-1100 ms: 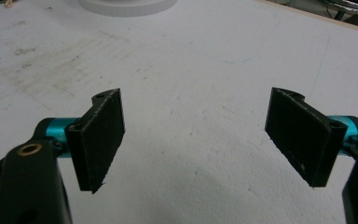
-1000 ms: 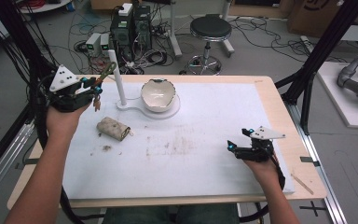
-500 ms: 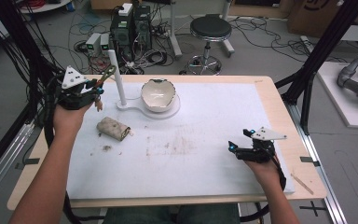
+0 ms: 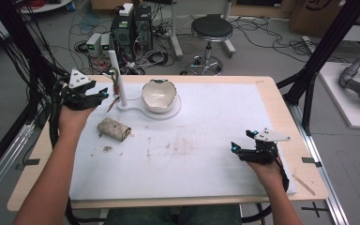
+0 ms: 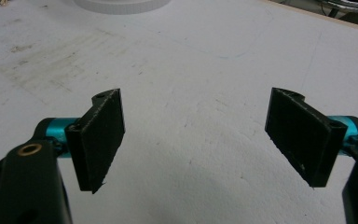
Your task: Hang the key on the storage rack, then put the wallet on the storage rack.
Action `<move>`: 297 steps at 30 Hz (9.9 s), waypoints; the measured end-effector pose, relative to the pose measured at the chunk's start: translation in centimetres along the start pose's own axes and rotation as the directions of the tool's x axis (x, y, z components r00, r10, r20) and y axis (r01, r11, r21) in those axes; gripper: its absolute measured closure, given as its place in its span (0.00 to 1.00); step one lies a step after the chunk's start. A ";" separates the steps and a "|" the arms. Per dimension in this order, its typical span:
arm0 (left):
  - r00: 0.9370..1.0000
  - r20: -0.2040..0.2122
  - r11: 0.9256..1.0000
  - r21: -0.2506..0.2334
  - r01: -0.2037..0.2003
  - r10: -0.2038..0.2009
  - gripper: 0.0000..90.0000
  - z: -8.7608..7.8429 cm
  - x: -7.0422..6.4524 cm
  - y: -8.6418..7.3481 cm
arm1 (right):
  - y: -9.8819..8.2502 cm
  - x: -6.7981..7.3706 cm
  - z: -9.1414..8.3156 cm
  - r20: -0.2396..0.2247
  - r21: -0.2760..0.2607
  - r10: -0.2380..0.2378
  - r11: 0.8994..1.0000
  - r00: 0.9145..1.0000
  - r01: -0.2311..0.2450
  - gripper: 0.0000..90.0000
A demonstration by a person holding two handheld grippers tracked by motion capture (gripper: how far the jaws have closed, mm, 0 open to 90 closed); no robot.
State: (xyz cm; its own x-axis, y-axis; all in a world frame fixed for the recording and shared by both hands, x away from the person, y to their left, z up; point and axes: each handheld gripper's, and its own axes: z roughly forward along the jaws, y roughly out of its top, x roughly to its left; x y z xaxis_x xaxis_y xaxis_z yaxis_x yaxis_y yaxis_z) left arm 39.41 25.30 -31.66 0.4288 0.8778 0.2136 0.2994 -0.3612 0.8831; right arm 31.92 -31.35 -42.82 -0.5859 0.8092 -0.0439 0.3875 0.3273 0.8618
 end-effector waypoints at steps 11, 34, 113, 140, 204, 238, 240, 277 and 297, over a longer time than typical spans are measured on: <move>0.996 0.072 0.998 -0.025 0.051 -0.049 0.35 -1.4 -0.4 -2.9 | 0.1 0.0 0.0 0.000 -0.010 0.000 1.000 1.000 0.000 0.22; 0.940 0.321 0.991 -0.037 0.130 -0.112 0.19 -3.1 -4.1 -7.1 | 0.1 -0.3 -0.1 0.002 -0.015 0.005 1.000 1.000 -0.005 0.22; 0.940 0.294 0.975 -0.084 0.208 -0.175 0.16 -12.3 -1.2 -15.3 | 14.5 17.3 17.1 -0.387 0.016 -0.200 0.975 0.900 0.223 0.22; 0.941 0.291 0.975 -0.083 0.208 -0.176 0.16 -12.3 -1.2 -15.4 | 16.4 23.8 24.2 -0.452 0.101 -0.230 0.947 0.862 0.306 0.22; 0.926 0.360 0.987 -0.061 0.147 -0.116 0.16 -8.6 -2.6 -13.8 | 19.5 13.3 15.1 -0.232 0.076 -0.250 0.959 0.940 0.274 0.41; 0.925 0.362 0.988 -0.056 0.146 -0.116 0.16 -8.6 -2.6 -13.9 | 20.8 11.4 20.7 -0.115 0.279 -0.340 0.891 0.933 0.359 0.41; 0.925 0.362 0.987 -0.056 0.148 -0.118 0.16 -8.6 -2.5 -13.9 | 20.7 11.4 21.0 -0.109 0.281 -0.339 0.891 0.935 0.356 0.41; 0.916 0.387 0.989 -0.050 0.139 -0.109 0.16 -7.3 -3.2 -13.4 | 20.7 10.1 16.9 -0.066 0.201 -0.296 0.932 0.953 0.303 0.24; 0.890 0.448 0.989 -0.069 0.134 -0.090 0.16 -3.7 -4.7 -11.5 | 15.3 4.9 6.3 -0.034 0.080 -0.199 0.976 0.979 0.201 0.24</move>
State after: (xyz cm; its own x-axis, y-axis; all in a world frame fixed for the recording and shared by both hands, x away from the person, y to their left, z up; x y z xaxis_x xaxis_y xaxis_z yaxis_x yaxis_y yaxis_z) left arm 30.80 26.51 -41.27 0.7364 0.6723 -0.0762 0.2949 -0.2177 0.9304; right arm 39.40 -19.30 -33.05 -0.6752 0.7107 -0.1976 0.3174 0.5217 0.7919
